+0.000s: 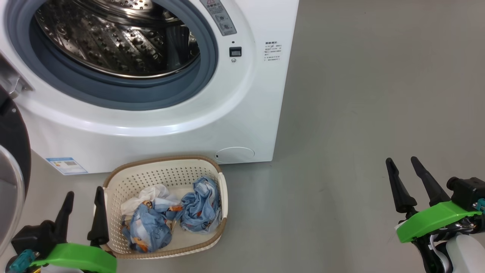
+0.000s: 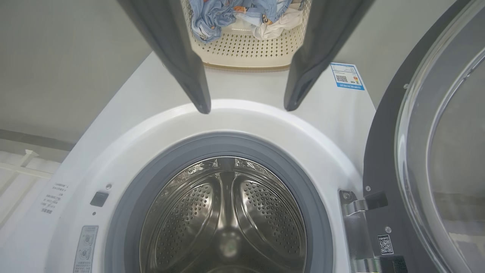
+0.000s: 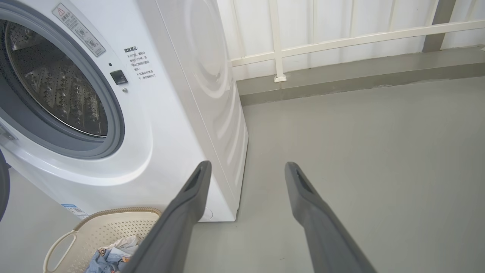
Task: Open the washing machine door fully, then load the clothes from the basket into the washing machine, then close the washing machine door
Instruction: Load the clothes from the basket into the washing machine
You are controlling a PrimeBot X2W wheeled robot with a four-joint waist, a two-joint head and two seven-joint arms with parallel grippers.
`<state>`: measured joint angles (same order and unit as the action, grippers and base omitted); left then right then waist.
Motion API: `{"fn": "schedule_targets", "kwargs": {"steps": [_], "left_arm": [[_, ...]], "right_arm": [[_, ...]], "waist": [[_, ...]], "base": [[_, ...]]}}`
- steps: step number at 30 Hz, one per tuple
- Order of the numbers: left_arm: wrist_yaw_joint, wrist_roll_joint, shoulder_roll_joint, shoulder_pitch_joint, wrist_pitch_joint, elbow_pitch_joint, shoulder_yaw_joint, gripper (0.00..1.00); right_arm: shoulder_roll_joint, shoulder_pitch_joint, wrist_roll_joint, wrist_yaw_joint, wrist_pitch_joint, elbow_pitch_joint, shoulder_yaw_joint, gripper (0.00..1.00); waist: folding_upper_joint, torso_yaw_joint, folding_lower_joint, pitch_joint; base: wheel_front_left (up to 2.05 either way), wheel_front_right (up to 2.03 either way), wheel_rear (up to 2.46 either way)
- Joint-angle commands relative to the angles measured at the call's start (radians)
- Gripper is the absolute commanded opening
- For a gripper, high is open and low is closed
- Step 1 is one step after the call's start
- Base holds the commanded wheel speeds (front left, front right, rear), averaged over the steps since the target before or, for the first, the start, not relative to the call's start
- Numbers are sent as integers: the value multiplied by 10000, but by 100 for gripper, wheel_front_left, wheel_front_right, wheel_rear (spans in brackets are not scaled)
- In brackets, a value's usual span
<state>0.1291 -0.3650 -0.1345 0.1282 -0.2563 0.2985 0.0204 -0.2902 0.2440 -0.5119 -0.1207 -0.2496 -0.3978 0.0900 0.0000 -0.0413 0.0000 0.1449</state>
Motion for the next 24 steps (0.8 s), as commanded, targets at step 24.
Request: {"fn": "schedule_targets", "kwargs": {"steps": [24], "left_arm": [[15, 102, 157, 998, -55, 1186, 1, 100]], "right_arm": [[79, 406, 133, -100, -122, 686, 312, 100]], "waist": [[0, -53, 0, 1403]], "base": [[0, 0, 0]]}}
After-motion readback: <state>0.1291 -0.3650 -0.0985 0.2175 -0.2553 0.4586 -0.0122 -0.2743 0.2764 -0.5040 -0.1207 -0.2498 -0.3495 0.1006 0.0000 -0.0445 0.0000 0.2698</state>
